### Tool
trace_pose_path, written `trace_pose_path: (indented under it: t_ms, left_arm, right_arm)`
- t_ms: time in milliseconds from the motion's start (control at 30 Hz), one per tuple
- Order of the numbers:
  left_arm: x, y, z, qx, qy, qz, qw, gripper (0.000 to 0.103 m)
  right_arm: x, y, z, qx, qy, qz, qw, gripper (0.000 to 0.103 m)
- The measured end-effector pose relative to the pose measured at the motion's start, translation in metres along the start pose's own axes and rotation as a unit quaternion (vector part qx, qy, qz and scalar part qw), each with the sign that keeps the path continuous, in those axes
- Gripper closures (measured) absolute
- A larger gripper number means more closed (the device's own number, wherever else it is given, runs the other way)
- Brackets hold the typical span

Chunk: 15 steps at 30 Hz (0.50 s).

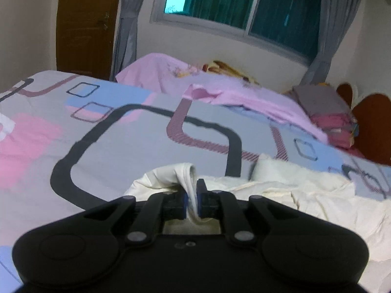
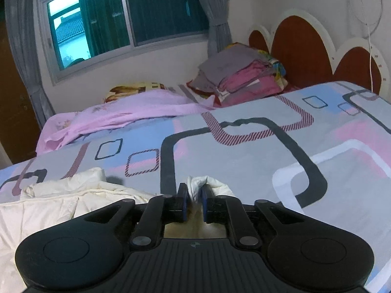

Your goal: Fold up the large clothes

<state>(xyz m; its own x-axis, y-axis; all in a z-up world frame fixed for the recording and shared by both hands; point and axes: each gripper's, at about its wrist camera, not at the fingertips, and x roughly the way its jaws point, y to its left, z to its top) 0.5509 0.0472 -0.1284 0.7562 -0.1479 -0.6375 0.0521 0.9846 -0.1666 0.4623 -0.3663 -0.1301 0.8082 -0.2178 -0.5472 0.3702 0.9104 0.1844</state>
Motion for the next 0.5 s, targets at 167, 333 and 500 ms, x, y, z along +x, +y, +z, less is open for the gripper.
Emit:
trace_pose_path:
  t_ms: [167,333,500]
  left_arm:
    - [0.002,0.004,0.006,-0.005,0.018,-0.017,0.9997,0.084]
    - [-0.032,0.011,0.012,-0.014,-0.023,-0.031,0.9992,0.026]
    - [-0.065,0.000,0.000,0.042,-0.059,-0.050,0.9961,0.027]
  right_arm:
    - [-0.021,0.004,0.008,-0.016,-0.056,0.007,0.998,0.020]
    - [-0.043,0.021,0.008,-0.057,-0.069,0.047,0.995,0.047]
    - [-0.049,0.049,-0.011,-0.110,-0.053,0.080,0.989,0.049]
